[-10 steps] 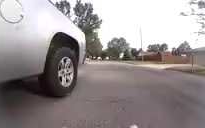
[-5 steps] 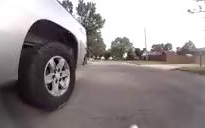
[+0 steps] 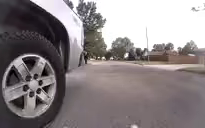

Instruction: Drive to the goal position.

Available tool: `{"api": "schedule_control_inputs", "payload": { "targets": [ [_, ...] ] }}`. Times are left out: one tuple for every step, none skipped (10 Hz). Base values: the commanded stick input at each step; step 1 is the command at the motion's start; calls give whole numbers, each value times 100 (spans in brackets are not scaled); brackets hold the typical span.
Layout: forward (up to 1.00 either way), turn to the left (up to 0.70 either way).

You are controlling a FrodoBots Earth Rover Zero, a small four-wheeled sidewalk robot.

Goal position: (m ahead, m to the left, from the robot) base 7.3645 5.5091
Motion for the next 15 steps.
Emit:
{"api": "schedule_control_inputs", "payload": {
  "targets": [
    [98, 0],
    [98, 0],
    [98, 0],
    [98, 0],
    [98, 0],
    [98, 0],
    [98, 0],
    [98, 0],
    [98, 0],
    [98, 0],
    [98, 0],
    [98, 0],
    [98, 0],
    [98, -27],
    [98, -29]
  ]
}}
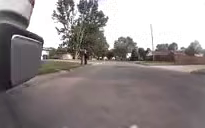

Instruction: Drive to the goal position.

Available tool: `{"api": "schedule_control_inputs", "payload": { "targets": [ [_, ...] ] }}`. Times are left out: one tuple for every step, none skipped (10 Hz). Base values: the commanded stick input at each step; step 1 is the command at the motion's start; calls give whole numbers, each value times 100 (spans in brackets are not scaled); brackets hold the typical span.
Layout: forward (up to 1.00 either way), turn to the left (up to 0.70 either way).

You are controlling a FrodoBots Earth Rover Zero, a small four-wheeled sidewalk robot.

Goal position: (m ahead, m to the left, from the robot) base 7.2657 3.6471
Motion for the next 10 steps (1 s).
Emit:
{"api": "schedule_control_inputs", "payload": {
  "targets": [
    [98, -7],
    [98, 0],
    [98, 0],
    [98, 0],
    [98, 0],
    [98, 0],
    [98, 0],
    [98, 0],
    [98, 0],
    [98, 0]
  ]
}}
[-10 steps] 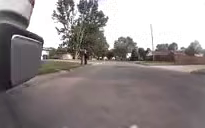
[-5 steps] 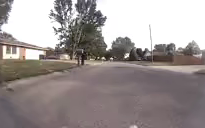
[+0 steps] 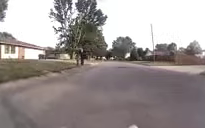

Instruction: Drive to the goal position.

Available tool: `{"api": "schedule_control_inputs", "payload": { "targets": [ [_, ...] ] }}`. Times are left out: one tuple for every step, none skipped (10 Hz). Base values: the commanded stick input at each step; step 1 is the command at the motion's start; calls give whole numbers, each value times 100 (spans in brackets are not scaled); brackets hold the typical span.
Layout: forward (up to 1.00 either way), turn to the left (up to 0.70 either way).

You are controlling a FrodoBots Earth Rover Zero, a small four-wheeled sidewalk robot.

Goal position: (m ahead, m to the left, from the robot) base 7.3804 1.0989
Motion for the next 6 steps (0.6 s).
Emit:
{"api": "schedule_control_inputs", "payload": {
  "targets": [
    [98, 0],
    [98, 0],
    [98, 0],
    [98, 0],
    [98, 0],
    [98, 0]
  ]
}}
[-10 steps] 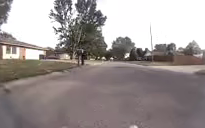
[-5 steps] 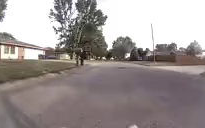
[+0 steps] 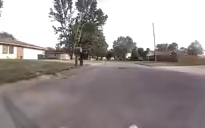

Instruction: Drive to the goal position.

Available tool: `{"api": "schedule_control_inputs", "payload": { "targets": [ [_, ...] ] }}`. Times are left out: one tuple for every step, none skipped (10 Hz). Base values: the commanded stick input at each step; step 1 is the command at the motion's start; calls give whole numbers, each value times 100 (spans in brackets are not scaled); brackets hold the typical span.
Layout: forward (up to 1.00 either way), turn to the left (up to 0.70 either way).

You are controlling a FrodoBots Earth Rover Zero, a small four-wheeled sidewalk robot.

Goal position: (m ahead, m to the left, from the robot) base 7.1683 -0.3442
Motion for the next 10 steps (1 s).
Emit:
{"api": "schedule_control_inputs", "payload": {
  "targets": [
    [98, 0],
    [98, 0],
    [98, 0],
    [98, 0],
    [98, 0],
    [98, 0],
    [98, 0],
    [98, 0],
    [98, 0],
    [98, 0]
  ]
}}
